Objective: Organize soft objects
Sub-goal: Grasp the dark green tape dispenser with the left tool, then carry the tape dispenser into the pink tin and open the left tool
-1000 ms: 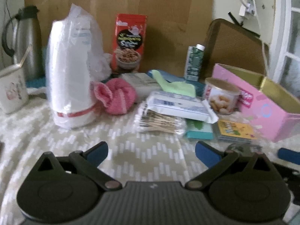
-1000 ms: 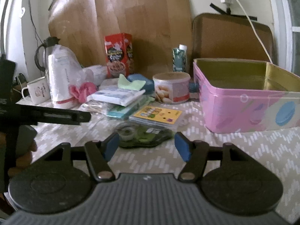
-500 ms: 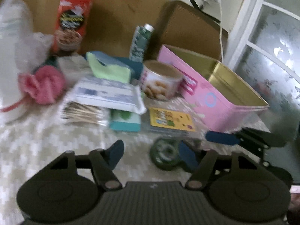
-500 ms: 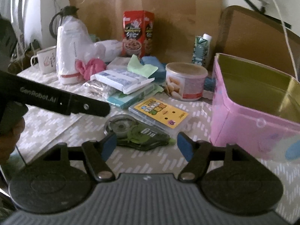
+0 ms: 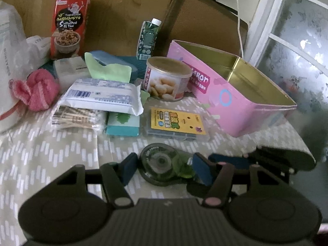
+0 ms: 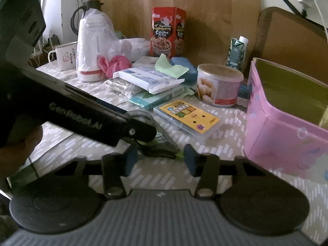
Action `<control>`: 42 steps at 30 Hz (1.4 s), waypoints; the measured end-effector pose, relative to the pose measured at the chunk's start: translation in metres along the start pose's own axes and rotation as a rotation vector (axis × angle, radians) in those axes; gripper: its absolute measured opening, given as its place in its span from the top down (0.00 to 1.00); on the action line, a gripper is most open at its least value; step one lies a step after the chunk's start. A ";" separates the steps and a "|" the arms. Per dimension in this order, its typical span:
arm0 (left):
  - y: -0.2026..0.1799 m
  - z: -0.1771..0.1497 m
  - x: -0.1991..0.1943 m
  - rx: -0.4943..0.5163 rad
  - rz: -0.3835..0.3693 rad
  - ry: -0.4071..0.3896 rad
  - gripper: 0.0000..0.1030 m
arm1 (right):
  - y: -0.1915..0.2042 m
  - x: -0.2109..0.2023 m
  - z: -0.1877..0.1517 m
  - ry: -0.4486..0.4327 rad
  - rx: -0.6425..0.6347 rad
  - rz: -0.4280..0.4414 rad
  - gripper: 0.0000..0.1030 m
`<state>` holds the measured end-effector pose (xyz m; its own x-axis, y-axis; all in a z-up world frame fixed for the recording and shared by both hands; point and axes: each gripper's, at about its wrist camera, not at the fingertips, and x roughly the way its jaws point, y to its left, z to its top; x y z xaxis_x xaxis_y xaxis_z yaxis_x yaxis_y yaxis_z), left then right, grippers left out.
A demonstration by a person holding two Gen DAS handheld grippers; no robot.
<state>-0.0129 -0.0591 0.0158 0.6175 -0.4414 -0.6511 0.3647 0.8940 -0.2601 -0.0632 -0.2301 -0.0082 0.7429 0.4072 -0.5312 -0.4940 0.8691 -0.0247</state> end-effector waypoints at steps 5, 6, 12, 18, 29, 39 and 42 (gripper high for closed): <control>-0.013 0.011 -0.014 0.032 0.000 -0.061 0.42 | 0.000 -0.012 -0.005 -0.046 0.036 -0.004 0.57; -0.017 0.014 -0.017 0.041 -0.003 -0.074 0.42 | 0.000 -0.015 -0.004 -0.062 0.043 -0.008 0.57; -0.051 0.050 -0.024 0.134 -0.023 -0.153 0.42 | -0.009 -0.037 0.010 -0.181 0.037 -0.090 0.60; -0.098 0.084 -0.013 0.225 -0.071 -0.235 0.42 | -0.038 -0.055 0.018 -0.250 0.037 -0.202 0.70; -0.151 0.121 0.065 0.224 -0.114 -0.159 0.42 | -0.108 -0.061 0.013 -0.292 0.142 -0.415 0.72; -0.127 0.092 0.053 0.202 -0.099 -0.150 0.40 | -0.121 -0.066 -0.008 -0.306 0.233 -0.454 0.71; -0.103 0.081 0.026 0.183 -0.090 -0.185 0.39 | -0.116 -0.069 -0.004 -0.335 0.245 -0.426 0.71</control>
<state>0.0218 -0.1685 0.0836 0.6876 -0.5396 -0.4859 0.5331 0.8295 -0.1667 -0.0590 -0.3601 0.0278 0.9747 0.0403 -0.2200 -0.0322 0.9987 0.0401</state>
